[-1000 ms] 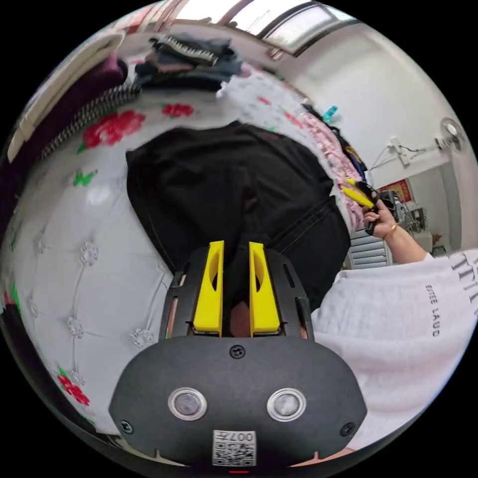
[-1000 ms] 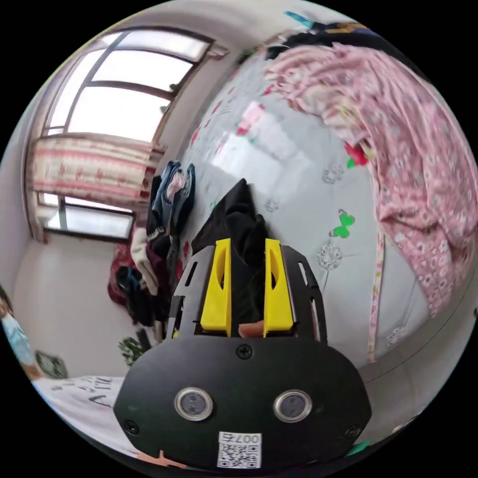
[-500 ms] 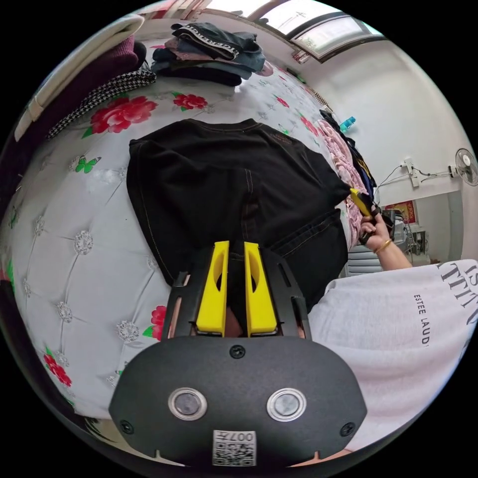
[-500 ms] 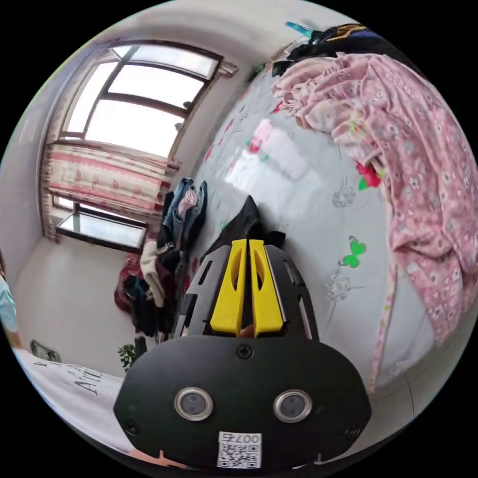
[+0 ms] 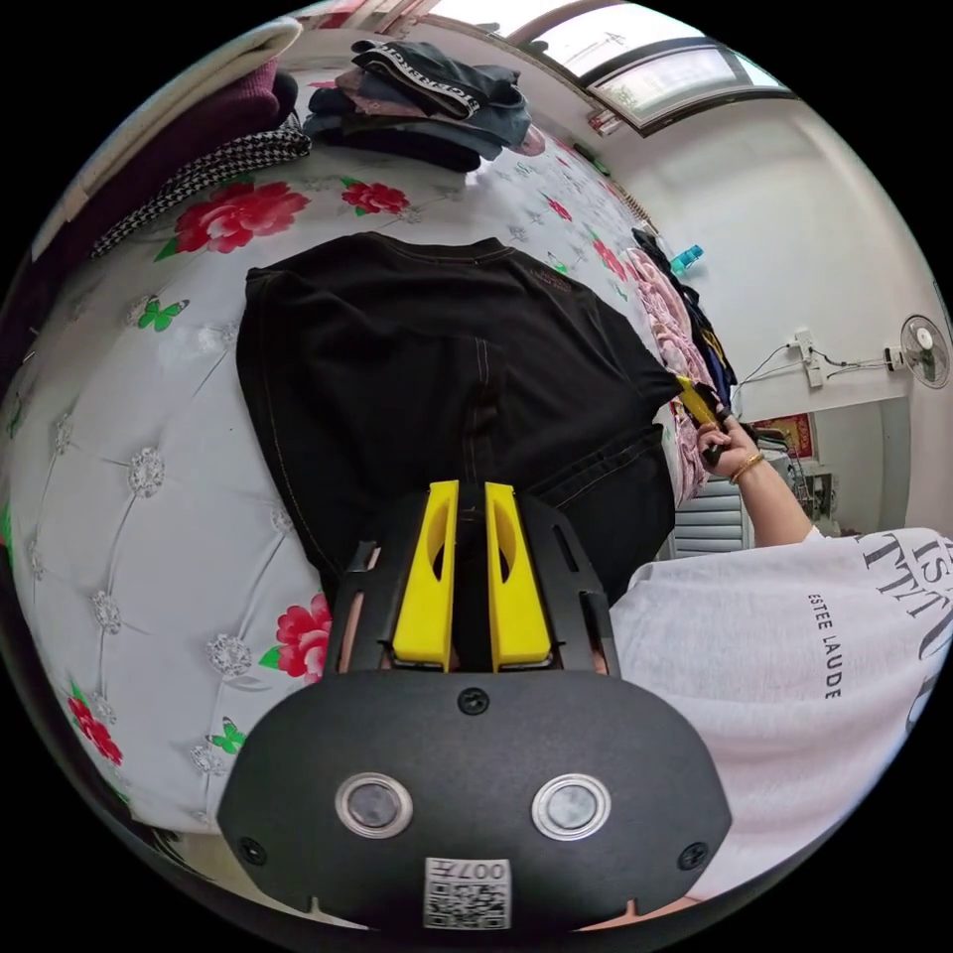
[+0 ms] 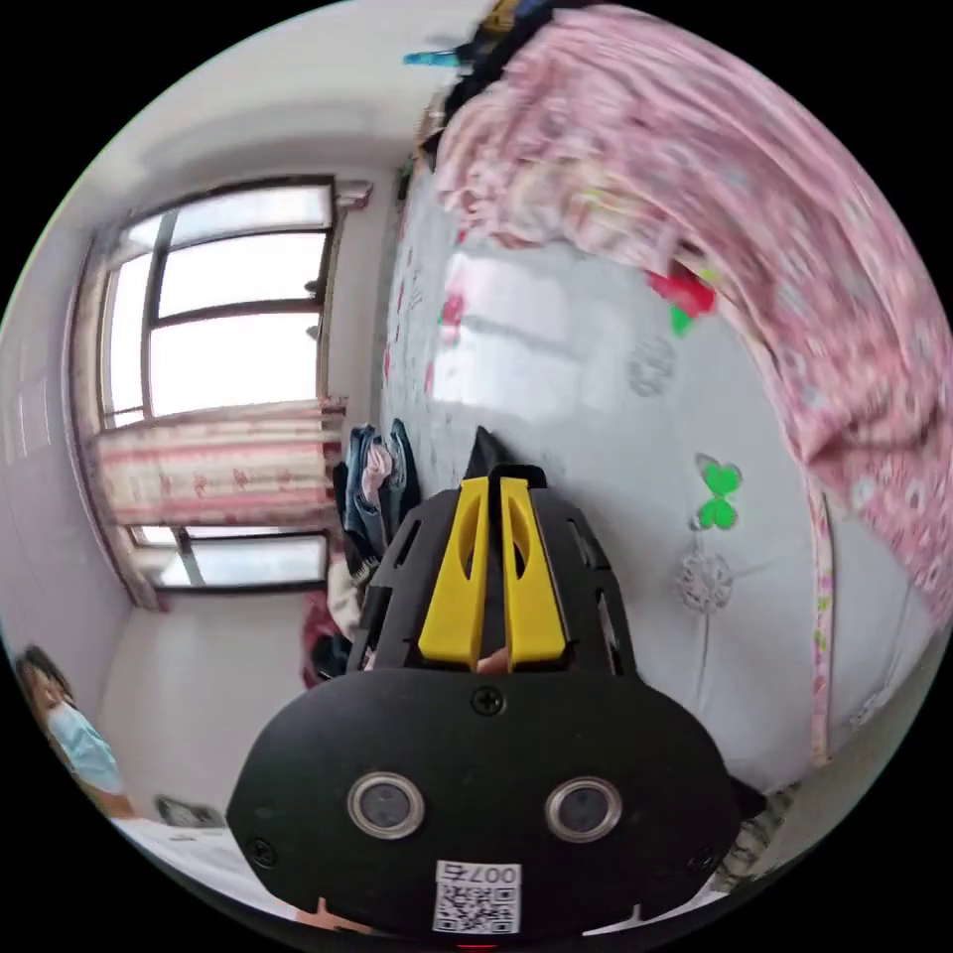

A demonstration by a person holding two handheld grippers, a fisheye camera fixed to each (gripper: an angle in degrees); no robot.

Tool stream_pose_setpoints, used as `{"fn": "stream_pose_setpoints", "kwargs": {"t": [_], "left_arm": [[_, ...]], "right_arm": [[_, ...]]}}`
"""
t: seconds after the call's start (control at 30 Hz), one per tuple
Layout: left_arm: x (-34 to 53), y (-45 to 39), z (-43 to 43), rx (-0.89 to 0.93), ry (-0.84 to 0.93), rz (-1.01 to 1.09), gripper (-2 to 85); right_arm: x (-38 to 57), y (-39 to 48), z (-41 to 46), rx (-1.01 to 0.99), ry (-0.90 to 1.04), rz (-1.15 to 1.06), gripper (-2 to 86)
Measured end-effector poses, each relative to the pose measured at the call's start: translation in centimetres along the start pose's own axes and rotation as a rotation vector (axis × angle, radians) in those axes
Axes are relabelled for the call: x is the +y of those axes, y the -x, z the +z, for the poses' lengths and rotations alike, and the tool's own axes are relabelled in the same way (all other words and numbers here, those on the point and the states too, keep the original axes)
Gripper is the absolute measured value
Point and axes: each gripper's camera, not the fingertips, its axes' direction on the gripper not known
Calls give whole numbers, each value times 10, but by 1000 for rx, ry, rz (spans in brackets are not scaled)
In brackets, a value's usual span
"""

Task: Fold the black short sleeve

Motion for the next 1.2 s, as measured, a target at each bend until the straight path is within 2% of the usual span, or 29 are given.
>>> {"fn": "stream_pose_setpoints", "kwargs": {"t": [0.07, 0.1, 0.17, 0.27, 0.37, 0.47, 0.53, 0.77, 0.83, 0.93, 1.0, 1.1, 1.2], "left_arm": [[5, 2, -6, -21, -10, 3, 44], [8, 3, -10, -37, -19, 10, 44], [13, 5, -12, -46, -26, 17, 43], [20, 11, -11, -35, -24, 10, 43], [24, 18, -11, -8, -28, -15, 43], [29, 21, -17, 4, -45, -7, 43], [34, 26, -19, -5, -33, -5, 42], [40, 45, -26, -21, -54, -32, 42], [35, 47, -25, -14, -59, -28, 41], [25, 47, -11, 3, -23, 7, 43], [20, 50, 10, 15, 78, 17, 44], [16, 47, 7, 29, 75, 35, 50], [15, 30, -12, 68, 16, 137, 57]], "right_arm": [[21, 101, 24, 161, 112, -453, 2], [33, 126, 33, 199, 144, -583, 1], [94, 195, 78, 277, 338, -1018, 2], [159, 211, 146, 362, 611, -1259, 4], [205, 195, 202, 461, 856, -1314, 14], [228, 191, 220, 450, 960, -1293, 22], [229, 197, 219, 427, 947, -1284, 26], [169, 226, 206, 368, 659, -1075, 42], [165, 221, 220, 390, 686, -1035, 45], [181, 201, 260, 458, 856, -1014, 47], [188, 206, 261, 485, 791, -1060, 48], [187, 223, 264, 432, 847, -1070, 52], [183, 246, 251, 413, 725, -1158, 54]]}}
